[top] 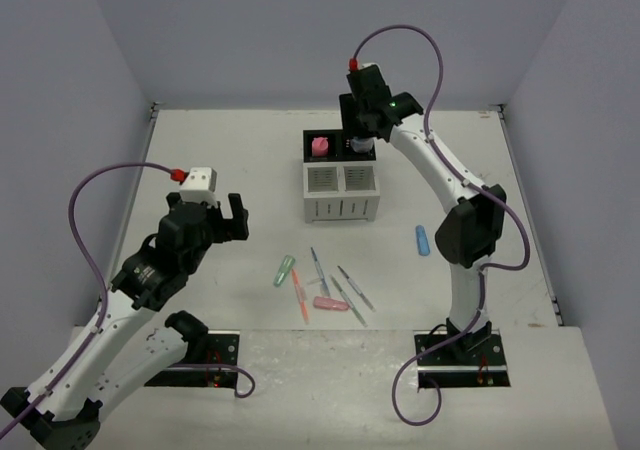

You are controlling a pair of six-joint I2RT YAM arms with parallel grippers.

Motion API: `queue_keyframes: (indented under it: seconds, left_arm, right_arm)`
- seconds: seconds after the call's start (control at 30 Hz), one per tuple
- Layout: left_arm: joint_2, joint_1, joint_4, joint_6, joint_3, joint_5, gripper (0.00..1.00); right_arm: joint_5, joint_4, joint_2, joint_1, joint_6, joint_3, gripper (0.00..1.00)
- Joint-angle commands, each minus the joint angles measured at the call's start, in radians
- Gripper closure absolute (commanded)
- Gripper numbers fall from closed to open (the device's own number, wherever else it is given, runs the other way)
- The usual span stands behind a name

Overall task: Sort the stationery into containers
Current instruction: Place the stationery in the storage box.

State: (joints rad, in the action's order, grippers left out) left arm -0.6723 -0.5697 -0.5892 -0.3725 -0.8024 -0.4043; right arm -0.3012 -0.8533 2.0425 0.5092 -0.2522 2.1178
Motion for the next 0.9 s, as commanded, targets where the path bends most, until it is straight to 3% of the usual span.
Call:
queue_keyframes:
  seconds: [0.0,0.33,0.5,0.67,0.87]
  left_arm:
    - [-0.001,0.005,0.04,0.034,0.009,0.009,0.0]
    - [-0.004,0.005,0.042,0.035,0.011,0.016,0.0]
    - [-0.004,0.005,0.043,0.037,0.011,0.018,0.0]
    - [-0.01,0.005,0.043,0.038,0.009,0.021,0.0]
    - [-0.013,0.005,0.043,0.038,0.009,0.021,0.0]
  right_arm:
    - [-0.003,0.067,0.025,-0.005,0.049,-0.006,1.0]
    - [0.025,0.104,0.072,-0.009,0.059,0.024,0.97]
    - [0.042,0.127,0.073,-0.009,0.047,-0.033,0.87]
    - [0.04,0.135,0.032,-0.009,0.035,-0.067,0.52]
    - [0.034,0.142,-0.05,-0.009,0.037,-0.088,0.41]
